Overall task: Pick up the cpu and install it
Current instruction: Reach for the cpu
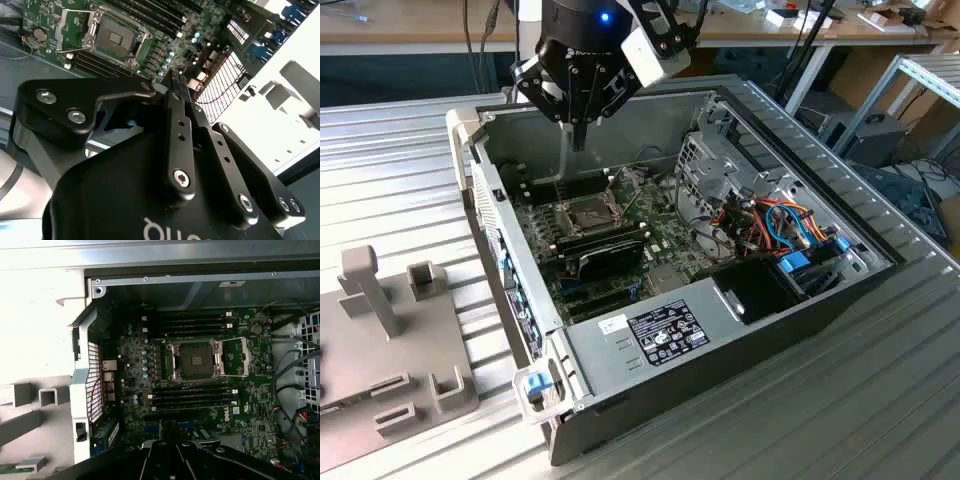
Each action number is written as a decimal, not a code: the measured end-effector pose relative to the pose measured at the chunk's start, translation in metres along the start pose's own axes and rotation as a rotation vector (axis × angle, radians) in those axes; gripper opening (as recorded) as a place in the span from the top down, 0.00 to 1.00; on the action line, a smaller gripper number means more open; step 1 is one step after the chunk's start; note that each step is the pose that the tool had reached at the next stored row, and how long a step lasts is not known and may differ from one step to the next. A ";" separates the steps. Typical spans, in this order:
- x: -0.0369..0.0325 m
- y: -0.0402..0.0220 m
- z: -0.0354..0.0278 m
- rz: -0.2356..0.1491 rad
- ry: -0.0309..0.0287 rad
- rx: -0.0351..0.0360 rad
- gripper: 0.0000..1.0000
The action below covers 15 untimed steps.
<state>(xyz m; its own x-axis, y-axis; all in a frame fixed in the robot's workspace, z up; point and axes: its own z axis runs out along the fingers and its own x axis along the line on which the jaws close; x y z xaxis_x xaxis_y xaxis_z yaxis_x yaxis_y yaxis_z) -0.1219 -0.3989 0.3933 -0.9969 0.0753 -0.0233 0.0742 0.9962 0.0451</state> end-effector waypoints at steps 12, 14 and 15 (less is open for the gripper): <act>0.0026 -0.0002 -0.0001 0.000 0.0000 0.0001 0.89; 0.0042 -0.0003 -0.0001 0.000 0.0000 0.0000 0.89; 0.0053 -0.0004 -0.0001 0.000 0.0000 0.0000 0.89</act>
<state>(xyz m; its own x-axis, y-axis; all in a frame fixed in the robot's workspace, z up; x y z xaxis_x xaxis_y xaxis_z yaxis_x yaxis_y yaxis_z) -0.1272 -0.3988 0.3933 -0.9969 0.0753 -0.0233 0.0742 0.9962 0.0451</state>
